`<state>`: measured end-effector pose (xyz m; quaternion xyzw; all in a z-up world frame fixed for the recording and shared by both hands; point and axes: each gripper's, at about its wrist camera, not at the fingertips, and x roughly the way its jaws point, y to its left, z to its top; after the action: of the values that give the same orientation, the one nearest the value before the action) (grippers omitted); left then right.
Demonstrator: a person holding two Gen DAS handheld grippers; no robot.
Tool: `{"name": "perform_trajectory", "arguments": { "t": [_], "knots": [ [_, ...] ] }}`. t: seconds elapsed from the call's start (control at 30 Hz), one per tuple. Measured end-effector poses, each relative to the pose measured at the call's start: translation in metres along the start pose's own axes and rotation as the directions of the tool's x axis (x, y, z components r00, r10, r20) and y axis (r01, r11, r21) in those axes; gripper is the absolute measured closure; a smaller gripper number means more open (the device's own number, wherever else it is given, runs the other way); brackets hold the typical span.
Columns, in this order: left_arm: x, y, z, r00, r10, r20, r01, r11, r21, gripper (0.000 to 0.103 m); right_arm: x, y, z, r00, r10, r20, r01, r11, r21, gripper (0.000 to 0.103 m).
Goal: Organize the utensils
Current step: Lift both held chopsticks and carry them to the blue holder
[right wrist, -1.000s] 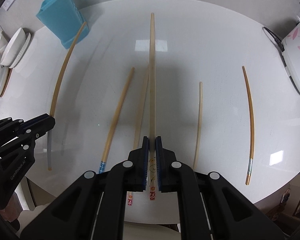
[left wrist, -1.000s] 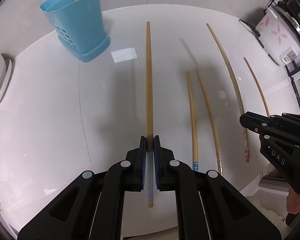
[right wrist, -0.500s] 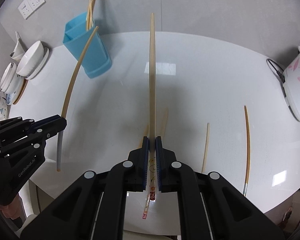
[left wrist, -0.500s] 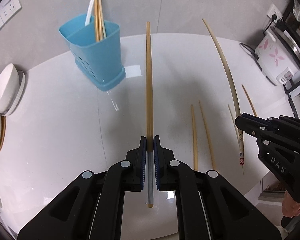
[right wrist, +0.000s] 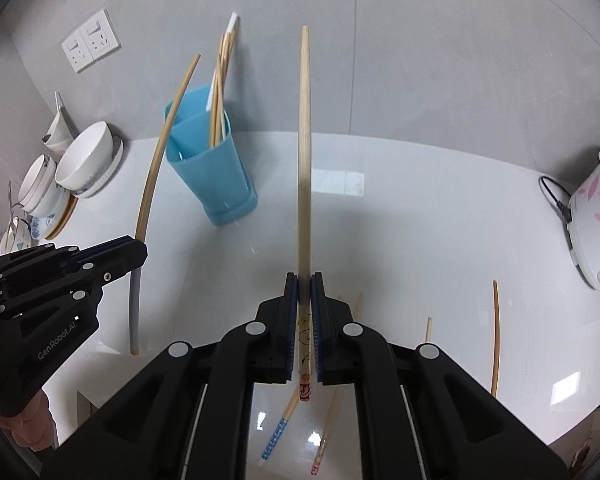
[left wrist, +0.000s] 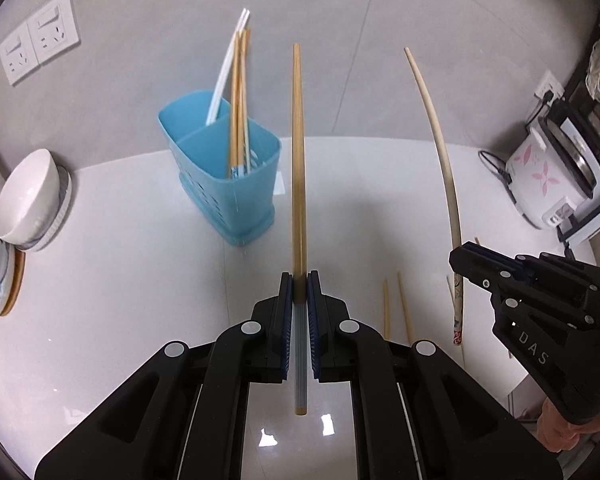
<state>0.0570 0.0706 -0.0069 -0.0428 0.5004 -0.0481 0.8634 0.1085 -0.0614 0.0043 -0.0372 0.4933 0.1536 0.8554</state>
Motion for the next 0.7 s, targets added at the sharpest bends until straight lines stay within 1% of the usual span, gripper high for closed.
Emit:
{"name": "perform_trajectory", "arguments": {
  "t": [0.13,0.27,0.43,0.7],
  "knots": [
    [-0.005,0.004,0.009,0.999,-0.02,0.04,0.019,1.0,0.005,0.096,-0.003,0.007,0.012,1.0,0.001,0.027,-0.001,1.0,-0.004,0.097],
    [-0.006,0.012,0.017,0.997,-0.032,0.068,0.033,0.999,-0.012,0.096,-0.004,0.012,0.02,0.998,-0.004,0.058,0.004,1.0,-0.007,0.097],
    [-0.005,0.021,0.029,0.993,-0.028,0.111,0.031,0.999,-0.023,0.096,0.003,0.017,0.033,0.996,-0.012,0.083,0.012,1.0,-0.003,0.097],
    [-0.002,0.042,0.045,0.987,-0.055,0.154,0.062,0.997,-0.044,0.096,0.008,0.027,0.056,0.99,-0.029,0.138,0.027,0.999,0.019,0.097]
  ]
}}
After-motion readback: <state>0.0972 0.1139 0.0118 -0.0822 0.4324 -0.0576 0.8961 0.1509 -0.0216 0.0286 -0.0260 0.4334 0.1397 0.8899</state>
